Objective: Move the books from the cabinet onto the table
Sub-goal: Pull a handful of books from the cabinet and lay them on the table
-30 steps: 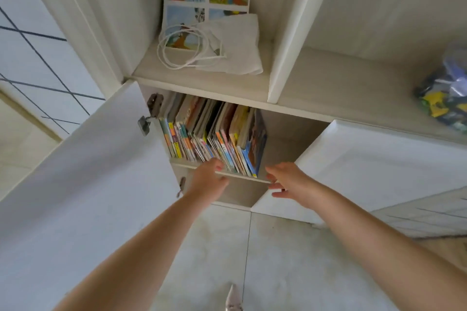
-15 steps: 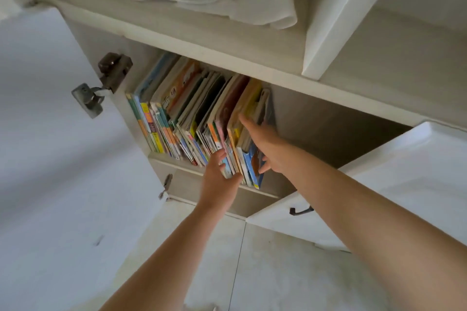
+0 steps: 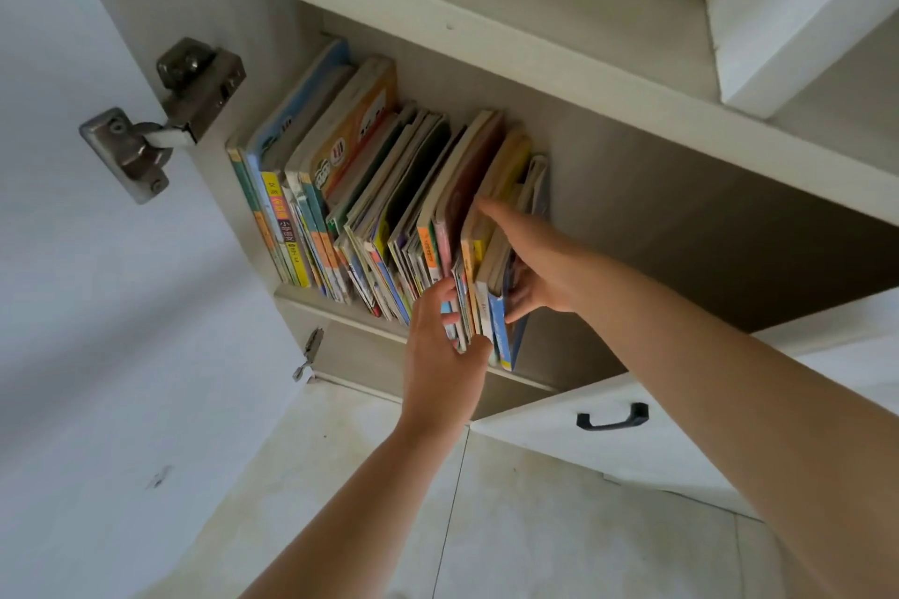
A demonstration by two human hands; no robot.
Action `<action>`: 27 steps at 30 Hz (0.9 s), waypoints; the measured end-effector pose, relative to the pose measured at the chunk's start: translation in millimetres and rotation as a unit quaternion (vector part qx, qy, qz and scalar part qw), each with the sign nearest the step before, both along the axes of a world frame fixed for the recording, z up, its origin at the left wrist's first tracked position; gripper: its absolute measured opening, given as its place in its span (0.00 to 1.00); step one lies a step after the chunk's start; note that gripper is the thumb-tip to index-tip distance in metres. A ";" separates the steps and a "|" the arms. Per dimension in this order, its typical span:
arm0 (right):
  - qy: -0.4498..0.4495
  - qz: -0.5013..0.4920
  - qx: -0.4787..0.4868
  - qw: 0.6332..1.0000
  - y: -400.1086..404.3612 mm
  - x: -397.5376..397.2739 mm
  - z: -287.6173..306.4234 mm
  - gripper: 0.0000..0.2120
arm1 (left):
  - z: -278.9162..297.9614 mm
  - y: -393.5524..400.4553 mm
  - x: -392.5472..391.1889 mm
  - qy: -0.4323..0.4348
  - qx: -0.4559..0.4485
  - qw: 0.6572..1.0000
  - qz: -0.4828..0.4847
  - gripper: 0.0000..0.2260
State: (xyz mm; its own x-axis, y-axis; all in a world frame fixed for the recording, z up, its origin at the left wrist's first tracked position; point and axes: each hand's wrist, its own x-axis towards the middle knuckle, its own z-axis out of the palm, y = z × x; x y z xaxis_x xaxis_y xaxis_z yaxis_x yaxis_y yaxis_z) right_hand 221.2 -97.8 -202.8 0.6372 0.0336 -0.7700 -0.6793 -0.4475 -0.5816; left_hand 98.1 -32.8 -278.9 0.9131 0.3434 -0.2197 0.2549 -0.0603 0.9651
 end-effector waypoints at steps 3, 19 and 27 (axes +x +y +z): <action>0.011 -0.016 0.028 0.999 -13.4 0.7 2.7 0.37 | 0.9 -4.5 -2.6 -0.047 0.052 0.996 0.047 0.22; 0.014 0.010 -0.011 1.000 -20.9 4.1 19.1 0.05 | -5.7 -20.8 -4.5 -0.081 0.107 0.990 0.048 0.29; -0.010 0.028 -0.104 0.994 -25.1 6.5 14.4 0.15 | -21.7 -43.9 6.7 -0.080 0.133 0.987 -0.046 0.31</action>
State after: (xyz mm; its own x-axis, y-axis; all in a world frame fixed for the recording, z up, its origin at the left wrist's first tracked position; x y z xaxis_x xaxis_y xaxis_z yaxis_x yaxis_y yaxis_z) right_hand 227.7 -122.9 -188.5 0.6535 -0.0890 -0.7517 -0.6391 -0.5970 -0.4849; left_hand 104.9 -76.7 -300.6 0.9590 0.2828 0.0169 0.0816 -0.3329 0.9394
